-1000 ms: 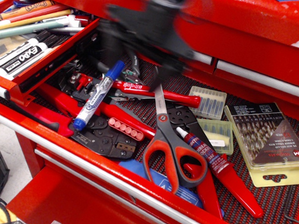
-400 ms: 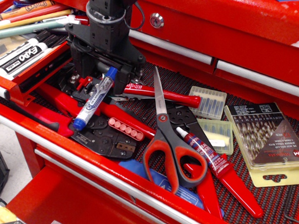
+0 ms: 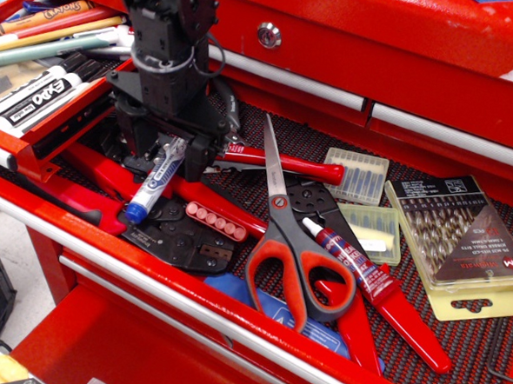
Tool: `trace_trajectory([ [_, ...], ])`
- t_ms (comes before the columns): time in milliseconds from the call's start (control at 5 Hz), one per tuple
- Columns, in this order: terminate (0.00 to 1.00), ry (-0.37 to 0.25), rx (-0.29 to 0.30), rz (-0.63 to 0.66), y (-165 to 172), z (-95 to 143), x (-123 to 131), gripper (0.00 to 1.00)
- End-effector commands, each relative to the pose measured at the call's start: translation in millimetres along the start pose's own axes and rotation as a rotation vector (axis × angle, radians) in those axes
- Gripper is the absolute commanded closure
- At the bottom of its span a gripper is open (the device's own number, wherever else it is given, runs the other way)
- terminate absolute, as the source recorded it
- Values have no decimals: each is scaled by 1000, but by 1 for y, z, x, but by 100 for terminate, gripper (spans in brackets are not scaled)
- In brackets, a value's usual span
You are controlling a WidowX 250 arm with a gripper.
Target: Pick up blue pen and put into drawer
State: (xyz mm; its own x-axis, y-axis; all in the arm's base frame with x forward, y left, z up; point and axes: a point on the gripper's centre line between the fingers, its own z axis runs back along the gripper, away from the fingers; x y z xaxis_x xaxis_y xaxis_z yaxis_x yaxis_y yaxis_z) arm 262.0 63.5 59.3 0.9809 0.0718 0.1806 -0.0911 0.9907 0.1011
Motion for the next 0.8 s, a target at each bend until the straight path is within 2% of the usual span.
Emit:
trace_trajectory([
  [0, 0, 1, 9, 9, -2, -1, 0, 100],
  [200, 0, 20, 17, 8, -3, 6, 4, 100],
  [400, 0, 68, 27, -8, 4, 21, 5, 100],
  [600, 0, 81, 87, -21, 7, 44, 14, 100],
])
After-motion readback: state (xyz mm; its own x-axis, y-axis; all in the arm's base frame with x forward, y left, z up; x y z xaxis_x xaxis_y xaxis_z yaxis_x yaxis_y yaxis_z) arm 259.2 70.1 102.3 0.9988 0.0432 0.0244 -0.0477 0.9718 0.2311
